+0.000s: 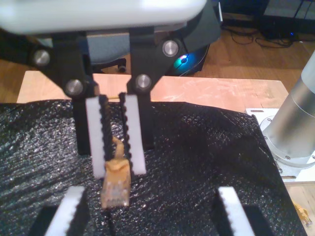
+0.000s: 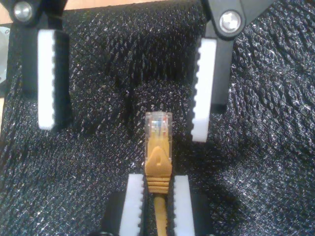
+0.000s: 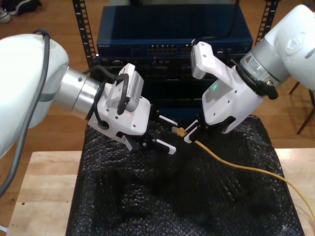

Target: Grab the cable and plug it in

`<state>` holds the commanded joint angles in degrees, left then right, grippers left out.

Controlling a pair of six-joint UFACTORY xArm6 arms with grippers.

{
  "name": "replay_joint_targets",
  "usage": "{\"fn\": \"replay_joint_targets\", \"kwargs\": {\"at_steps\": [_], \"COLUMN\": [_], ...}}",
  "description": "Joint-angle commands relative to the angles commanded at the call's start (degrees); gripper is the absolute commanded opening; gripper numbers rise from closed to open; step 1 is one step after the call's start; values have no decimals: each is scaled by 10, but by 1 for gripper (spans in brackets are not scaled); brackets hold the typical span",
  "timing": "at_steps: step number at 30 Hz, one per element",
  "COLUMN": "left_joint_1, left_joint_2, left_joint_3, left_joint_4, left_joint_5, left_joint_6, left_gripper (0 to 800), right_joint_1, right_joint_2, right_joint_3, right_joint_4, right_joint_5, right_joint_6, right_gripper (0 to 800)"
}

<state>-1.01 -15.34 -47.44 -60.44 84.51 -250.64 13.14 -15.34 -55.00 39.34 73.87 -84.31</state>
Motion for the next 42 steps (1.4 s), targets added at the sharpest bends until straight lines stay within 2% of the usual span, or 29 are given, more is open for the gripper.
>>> {"fn": "replay_joint_targets", "kwargs": {"at_steps": [9,12,19,30,42], "left_joint_1": [0,2,24,24,25], "left_joint_2": [0,0,3,11,11], "left_joint_3": [0,0,2,6,6], "left_joint_4": [-1,-1,-32,-33,-33], "left_joint_5": [-2,-4,-2,0,0], "left_joint_6": [-1,-2,1,1,2], "left_gripper": [461,362,352,347,301], "right_joint_1": [1,2,4,8,10], "right_joint_2": [0,0,0,0,1], "right_joint_3": [0,0,0,1,1], "right_joint_4": [0,0,0,0,0], "right_joint_5": [0,0,0,0,0], "right_joint_6": [0,0,0,0,1], "right_gripper": [8,8,8,8,8]}}
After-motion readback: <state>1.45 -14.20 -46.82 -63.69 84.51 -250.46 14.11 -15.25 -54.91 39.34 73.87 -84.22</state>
